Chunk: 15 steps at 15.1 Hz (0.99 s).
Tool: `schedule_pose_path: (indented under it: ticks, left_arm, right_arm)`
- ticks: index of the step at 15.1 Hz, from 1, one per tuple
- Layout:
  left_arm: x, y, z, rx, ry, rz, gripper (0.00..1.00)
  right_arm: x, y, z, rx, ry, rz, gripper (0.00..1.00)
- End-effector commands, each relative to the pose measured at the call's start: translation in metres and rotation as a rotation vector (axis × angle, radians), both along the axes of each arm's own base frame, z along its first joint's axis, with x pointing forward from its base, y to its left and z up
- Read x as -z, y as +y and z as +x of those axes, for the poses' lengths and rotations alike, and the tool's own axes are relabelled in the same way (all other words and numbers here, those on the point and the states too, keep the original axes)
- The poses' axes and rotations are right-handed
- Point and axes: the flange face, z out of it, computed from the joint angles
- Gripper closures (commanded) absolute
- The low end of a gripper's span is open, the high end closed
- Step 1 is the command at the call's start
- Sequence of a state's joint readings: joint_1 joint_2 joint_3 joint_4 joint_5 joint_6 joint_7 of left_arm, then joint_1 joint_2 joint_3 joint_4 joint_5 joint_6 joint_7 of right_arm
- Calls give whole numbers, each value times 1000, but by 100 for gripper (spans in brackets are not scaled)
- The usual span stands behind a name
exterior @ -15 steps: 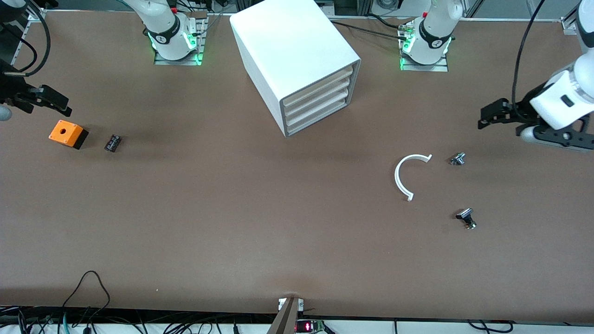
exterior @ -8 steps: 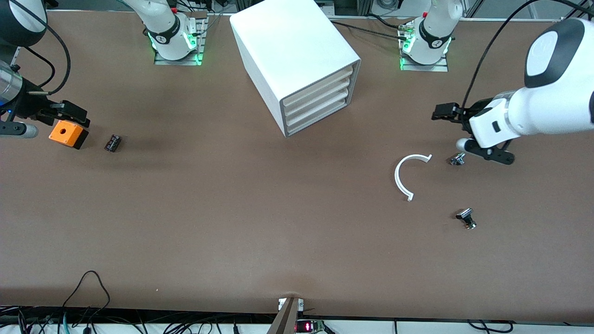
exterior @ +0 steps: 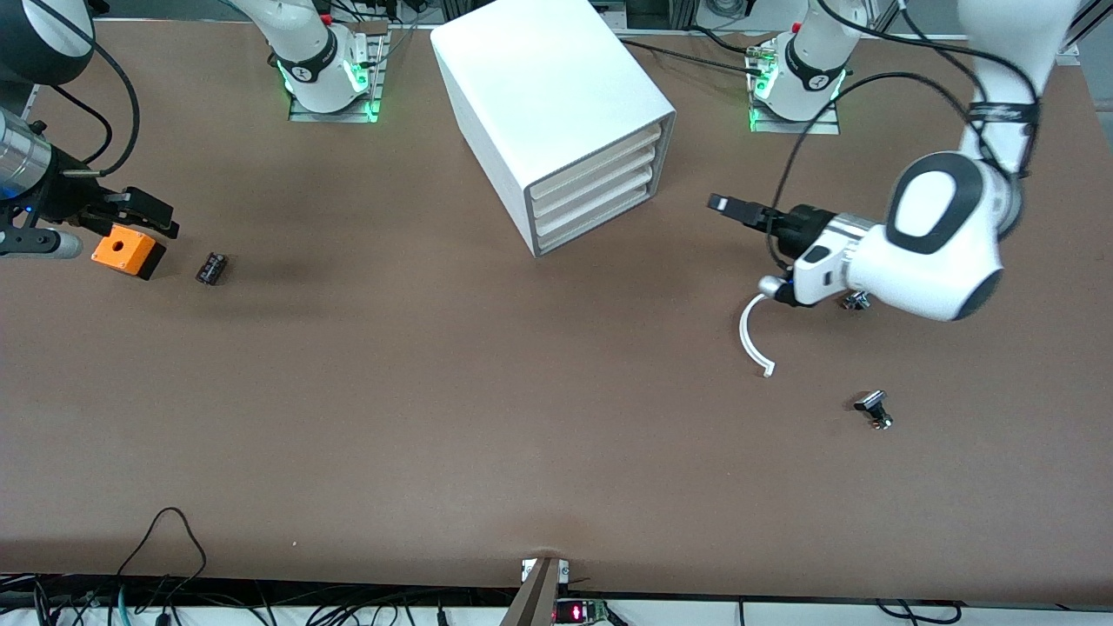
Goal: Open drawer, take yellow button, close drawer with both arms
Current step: 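Grasp the top drawer front with the left gripper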
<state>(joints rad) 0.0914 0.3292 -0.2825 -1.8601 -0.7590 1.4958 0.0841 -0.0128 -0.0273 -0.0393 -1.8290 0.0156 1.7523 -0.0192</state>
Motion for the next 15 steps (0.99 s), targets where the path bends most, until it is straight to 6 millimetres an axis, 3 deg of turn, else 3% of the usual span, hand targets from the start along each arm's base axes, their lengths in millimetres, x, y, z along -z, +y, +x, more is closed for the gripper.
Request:
schedule_pose_path:
  ticks: [1,5,9,13,15]
  left_arm:
    - [17,-32,-27,-24,-4,-16,14]
    - [37,-73,-54,-16,-12,0,20]
    - [58,-111,-99,-16,46,-20,21]
    - [58,-126,-121,10,74,-29,21]
    - [60,-132,-129,12,89,-38,25]
  right_arm:
    - [-7,8,0,-14,2,11,0]
    - [-10,13,0,-18,-4,6,0]
    - [-16,25,2,-42,-14,2,0]
    - [-17,25,3,-51,-17,1,0]
    - [-19,33,4,-67,-20,1,0]
